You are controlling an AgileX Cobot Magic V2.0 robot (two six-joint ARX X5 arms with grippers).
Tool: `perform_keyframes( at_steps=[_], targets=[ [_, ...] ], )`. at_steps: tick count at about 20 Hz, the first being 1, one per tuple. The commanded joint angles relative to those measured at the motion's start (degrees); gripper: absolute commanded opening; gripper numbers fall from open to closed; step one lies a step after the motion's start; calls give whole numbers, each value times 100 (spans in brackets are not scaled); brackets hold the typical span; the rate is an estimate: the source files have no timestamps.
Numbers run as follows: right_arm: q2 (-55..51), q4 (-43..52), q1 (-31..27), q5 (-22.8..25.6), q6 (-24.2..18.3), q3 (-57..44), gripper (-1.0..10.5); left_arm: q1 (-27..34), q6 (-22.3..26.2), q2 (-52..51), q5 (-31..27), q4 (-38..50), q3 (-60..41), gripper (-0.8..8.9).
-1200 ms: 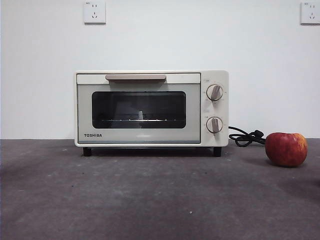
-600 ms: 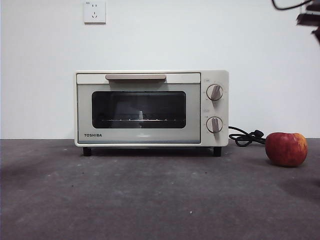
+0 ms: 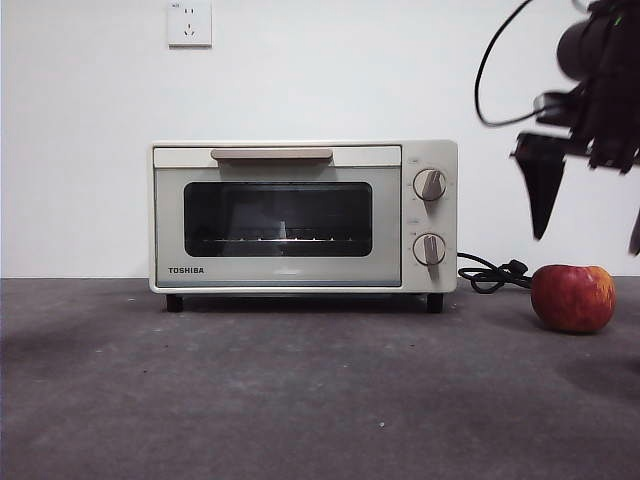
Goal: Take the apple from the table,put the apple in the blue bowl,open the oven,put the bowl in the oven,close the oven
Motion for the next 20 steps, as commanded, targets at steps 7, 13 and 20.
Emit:
perform_keyframes(
  at_steps=[7, 13, 20],
  targets=[
    [905, 505, 83, 243, -59, 286, 697, -15, 68, 7, 26, 96, -2, -4],
    [1154, 581, 85, 304, -35, 286, 174, -15, 70, 9, 26, 138, -2, -4],
    [699, -96, 85, 304, -210, 339, -10, -118, 219, 223, 170, 481, -2, -5]
  ],
)
